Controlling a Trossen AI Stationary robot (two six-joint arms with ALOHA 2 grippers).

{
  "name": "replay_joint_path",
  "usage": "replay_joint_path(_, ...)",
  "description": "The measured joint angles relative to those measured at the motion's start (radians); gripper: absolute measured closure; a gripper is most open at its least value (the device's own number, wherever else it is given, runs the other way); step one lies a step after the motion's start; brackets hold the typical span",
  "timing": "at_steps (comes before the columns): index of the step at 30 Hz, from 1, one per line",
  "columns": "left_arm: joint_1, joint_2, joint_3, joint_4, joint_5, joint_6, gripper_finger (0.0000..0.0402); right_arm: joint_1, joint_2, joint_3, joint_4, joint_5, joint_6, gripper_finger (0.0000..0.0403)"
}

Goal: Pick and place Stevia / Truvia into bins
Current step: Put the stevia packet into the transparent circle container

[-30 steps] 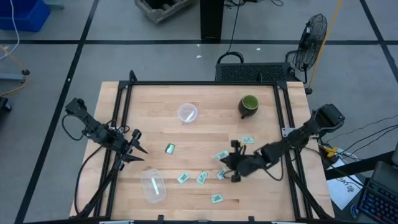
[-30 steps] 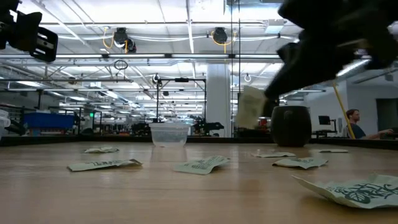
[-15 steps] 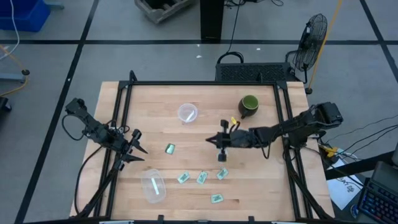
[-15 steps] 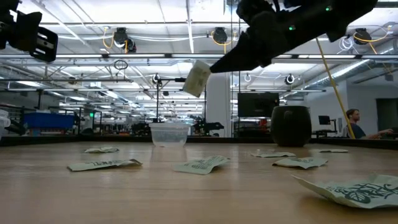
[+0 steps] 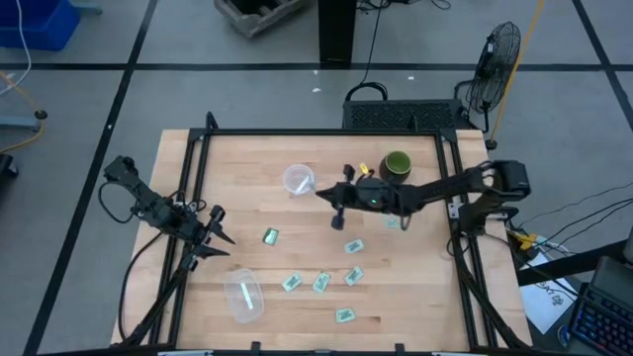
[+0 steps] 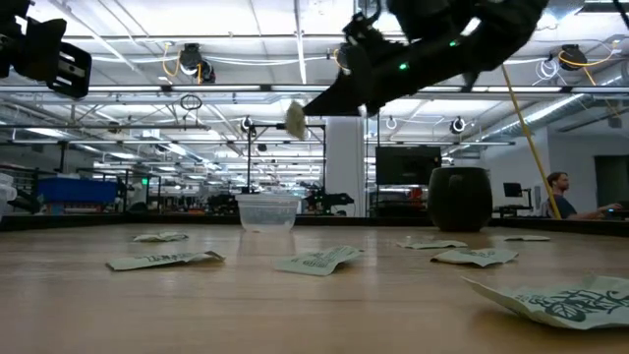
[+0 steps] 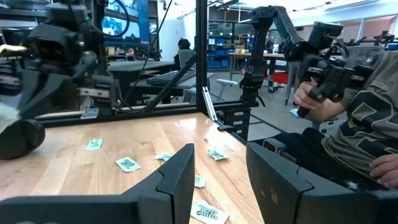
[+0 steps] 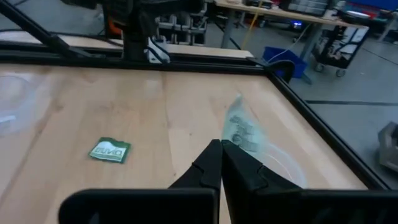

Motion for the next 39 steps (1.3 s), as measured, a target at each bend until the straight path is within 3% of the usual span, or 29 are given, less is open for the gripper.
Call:
replay_joint_path(8,0.0,0.0,0.0,0.0,0.0,0.0,0.0252,-0.085,0.168,0.205,-0.144,0.004,0.013,0.0403)
replay_joint_path(15,0.0,0.0,0.0,0.0,0.0,0.0,0.0252,-0.17,0.227,0.23,-0.159,-0.045,0.117,0.0403)
replay_joint_path(20,0.0,0.0,0.0,0.0,0.0,0.0,0.0252,-0.209,0.28,0.229,-0.142,-0.178,0.142,0.0403)
replay_joint_path(26,0.0,0.0,0.0,0.0,0.0,0.0,0.0252,-0.21,0.313,0.229,-0.136,-0.182,0.125,0.0397)
replay_joint_path(39,0.0,0.0,0.0,0.0,0.0,0.0,0.0252,-0.142,0.262,0.229,-0.121,-0.158,0.028,0.0277)
